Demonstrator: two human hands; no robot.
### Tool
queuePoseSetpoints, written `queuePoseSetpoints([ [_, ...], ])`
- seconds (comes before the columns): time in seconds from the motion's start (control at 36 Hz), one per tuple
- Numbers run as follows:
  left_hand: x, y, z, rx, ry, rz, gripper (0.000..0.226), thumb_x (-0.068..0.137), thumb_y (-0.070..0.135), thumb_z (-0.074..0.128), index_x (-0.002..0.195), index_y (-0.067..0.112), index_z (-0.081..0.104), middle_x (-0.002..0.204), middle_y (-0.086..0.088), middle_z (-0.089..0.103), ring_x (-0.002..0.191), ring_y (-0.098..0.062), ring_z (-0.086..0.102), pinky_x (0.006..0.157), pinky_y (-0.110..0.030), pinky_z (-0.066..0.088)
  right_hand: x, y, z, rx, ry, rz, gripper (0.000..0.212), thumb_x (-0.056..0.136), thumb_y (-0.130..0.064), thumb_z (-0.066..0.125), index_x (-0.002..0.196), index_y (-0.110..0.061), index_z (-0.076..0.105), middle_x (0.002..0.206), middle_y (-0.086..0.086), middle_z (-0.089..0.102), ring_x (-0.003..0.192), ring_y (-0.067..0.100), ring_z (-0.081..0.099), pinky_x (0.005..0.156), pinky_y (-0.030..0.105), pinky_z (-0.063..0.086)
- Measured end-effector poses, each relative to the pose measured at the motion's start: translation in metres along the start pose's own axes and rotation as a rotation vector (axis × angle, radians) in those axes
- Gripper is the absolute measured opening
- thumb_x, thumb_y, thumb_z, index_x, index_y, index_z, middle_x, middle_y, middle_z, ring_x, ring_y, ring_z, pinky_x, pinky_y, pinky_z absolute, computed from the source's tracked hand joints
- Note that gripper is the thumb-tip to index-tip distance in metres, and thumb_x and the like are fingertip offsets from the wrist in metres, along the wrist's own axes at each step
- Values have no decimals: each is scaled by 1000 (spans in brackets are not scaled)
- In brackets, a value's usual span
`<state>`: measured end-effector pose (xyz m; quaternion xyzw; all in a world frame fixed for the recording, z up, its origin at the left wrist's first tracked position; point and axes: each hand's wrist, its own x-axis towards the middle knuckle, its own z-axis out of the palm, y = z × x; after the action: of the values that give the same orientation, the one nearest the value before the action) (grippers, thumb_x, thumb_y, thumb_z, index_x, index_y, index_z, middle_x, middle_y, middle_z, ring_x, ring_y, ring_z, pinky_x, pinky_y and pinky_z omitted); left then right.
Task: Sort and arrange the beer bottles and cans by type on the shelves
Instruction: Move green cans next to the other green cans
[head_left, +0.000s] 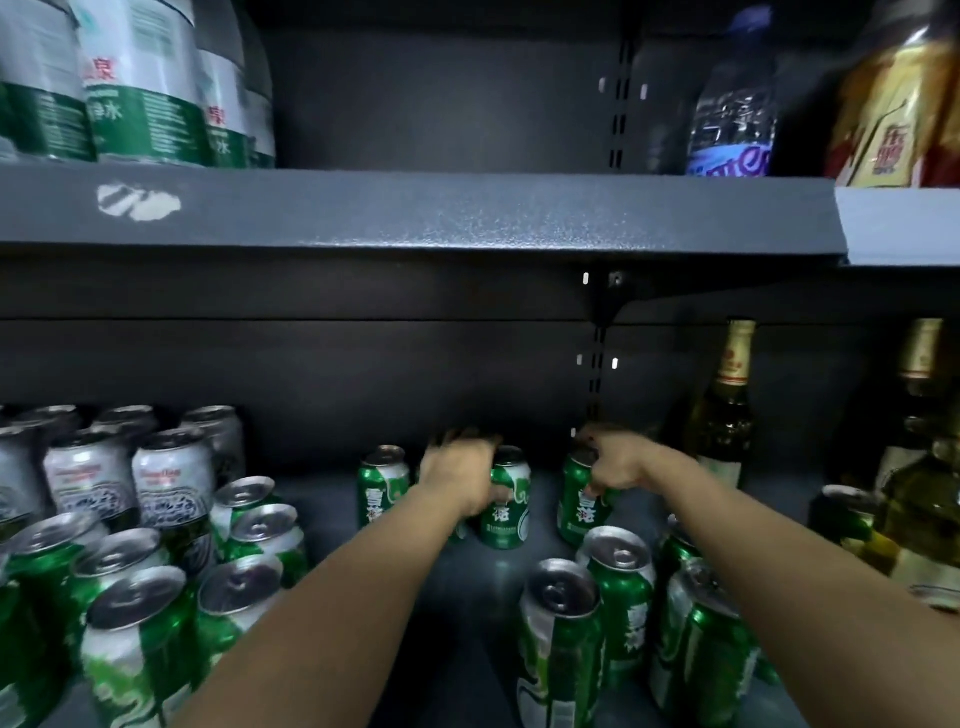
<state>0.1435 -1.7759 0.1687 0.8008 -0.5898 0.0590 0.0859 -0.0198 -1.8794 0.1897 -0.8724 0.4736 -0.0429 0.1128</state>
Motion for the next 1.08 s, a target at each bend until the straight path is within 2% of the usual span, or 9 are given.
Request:
queuePoseSetpoints([
  [0.19,17,-3,17,48,23,38,68,82,48,68,143,37,40,145,1,37,137,-25,32,113,-41,24,19,-5,5,20,-50,-35,77,83,-13,74,148,-15,33,149,9,39,131,26,43,105,29,39],
  [0.33,19,-3,24,131,100,63,57,85,31,66,139,31,47,137,0,42,131,-23,39,112,-40,23,28,-10,11,-5,-87,-27,77,85,-11,72,149,-15,30,149,11,39,132,28,43,106,31,38],
  [0.47,21,-4,26,157,116,66,55,86,31,65,138,27,49,137,-1,42,130,-23,39,112,-39,23,32,-10,13,-9,-82,-16,80,86,-9,70,151,-15,24,153,11,33,136,29,37,106,31,36],
  [0.64,19,-2,23,146,73,62,57,87,36,64,140,27,46,140,-1,40,131,-24,38,113,-42,24,29,-7,14,-162,15,-20,76,80,-23,78,144,-23,38,148,7,37,132,29,41,104,35,41],
  [0.75,10,-2,14,78,63,61,61,89,45,60,144,32,38,146,0,38,136,-25,33,115,-42,23,12,-8,9,-219,142,-45,67,85,-34,69,144,-26,38,149,7,33,133,31,39,105,39,41],
  [0.86,-5,3,2,-31,160,34,46,96,45,50,138,27,47,139,-4,48,129,-27,43,105,-37,34,-6,-6,-4,-73,62,-90,33,93,-36,59,120,-18,58,129,6,57,112,23,54,94,32,45],
  [0.97,-21,14,-7,-115,170,32,36,98,43,47,124,21,59,126,-9,61,118,-30,54,93,-37,44,-28,-2,-18,197,-1,-123,39,91,-44,61,112,-11,67,114,4,63,107,19,56,93,30,44],
  [1.03,-30,21,-10,-152,177,45,33,99,41,46,118,19,61,121,-10,62,114,-31,55,90,-38,47,-40,-2,-21,311,-20,-189,30,88,-41,66,95,-11,68,98,7,65,95,19,58,85,30,45],
  [1.08,-38,27,-13,-211,175,57,34,100,42,43,112,17,63,114,-10,64,108,-31,58,84,-37,48,-54,-3,-25,367,-137,-251,27,85,-34,72,101,-13,67,106,8,67,100,17,58,88,29,46],
])
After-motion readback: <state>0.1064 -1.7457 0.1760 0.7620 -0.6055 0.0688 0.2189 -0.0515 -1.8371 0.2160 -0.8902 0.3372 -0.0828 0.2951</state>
